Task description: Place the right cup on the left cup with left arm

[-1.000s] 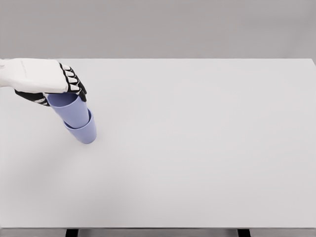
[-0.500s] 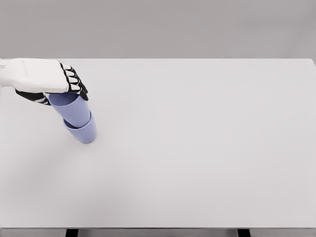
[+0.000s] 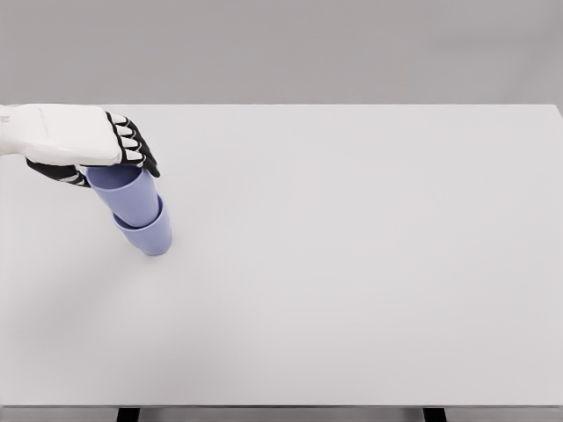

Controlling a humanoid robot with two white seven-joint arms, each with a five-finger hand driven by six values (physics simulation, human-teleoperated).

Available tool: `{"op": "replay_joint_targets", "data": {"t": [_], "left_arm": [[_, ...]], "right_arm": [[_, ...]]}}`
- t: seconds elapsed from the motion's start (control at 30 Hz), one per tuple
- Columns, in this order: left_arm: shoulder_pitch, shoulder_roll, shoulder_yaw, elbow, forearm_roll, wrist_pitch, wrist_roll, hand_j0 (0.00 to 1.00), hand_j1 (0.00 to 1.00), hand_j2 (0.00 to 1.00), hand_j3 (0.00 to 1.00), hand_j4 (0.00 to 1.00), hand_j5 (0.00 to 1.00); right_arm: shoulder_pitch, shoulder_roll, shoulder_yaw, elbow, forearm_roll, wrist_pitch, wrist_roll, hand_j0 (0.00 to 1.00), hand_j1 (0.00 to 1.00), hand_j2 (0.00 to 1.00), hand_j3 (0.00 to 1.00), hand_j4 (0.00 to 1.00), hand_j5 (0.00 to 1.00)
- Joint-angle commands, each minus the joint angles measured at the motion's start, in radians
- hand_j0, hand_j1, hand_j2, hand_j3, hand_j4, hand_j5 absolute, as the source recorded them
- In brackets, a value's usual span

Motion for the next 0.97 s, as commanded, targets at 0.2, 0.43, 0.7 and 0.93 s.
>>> {"op": "replay_joint_targets", "data": {"t": [0.2, 0.43, 0.7, 0.93], "left_arm": [[0.000, 0.001, 0.001, 0.000, 0.003, 0.002, 0.000, 0.86, 0.86, 0.86, 0.86, 0.86, 0.86], [-0.002, 0.007, 0.006, -0.003, 0.004, 0.002, 0.000, 0.88, 0.88, 0.88, 0.88, 0.88, 0.88], [-0.003, 0.036, 0.043, -0.003, 0.021, 0.002, 0.000, 1.00, 1.00, 1.00, 1.00, 1.00, 1.00], [0.000, 0.039, 0.058, -0.001, 0.018, 0.002, 0.000, 1.00, 1.00, 1.00, 1.00, 1.00, 1.00]], "right_arm": [[0.000, 0.000, 0.000, 0.000, 0.000, 0.000, 0.000, 1.00, 1.00, 1.00, 1.00, 1.00, 1.00], [0.000, 0.000, 0.000, 0.000, 0.000, 0.000, 0.000, 1.00, 1.00, 1.00, 1.00, 1.00, 1.00], [0.000, 0.000, 0.000, 0.000, 0.000, 0.000, 0.000, 1.00, 1.00, 1.00, 1.00, 1.00, 1.00], [0.000, 0.000, 0.000, 0.000, 0.000, 0.000, 0.000, 1.00, 1.00, 1.00, 1.00, 1.00, 1.00]]}}
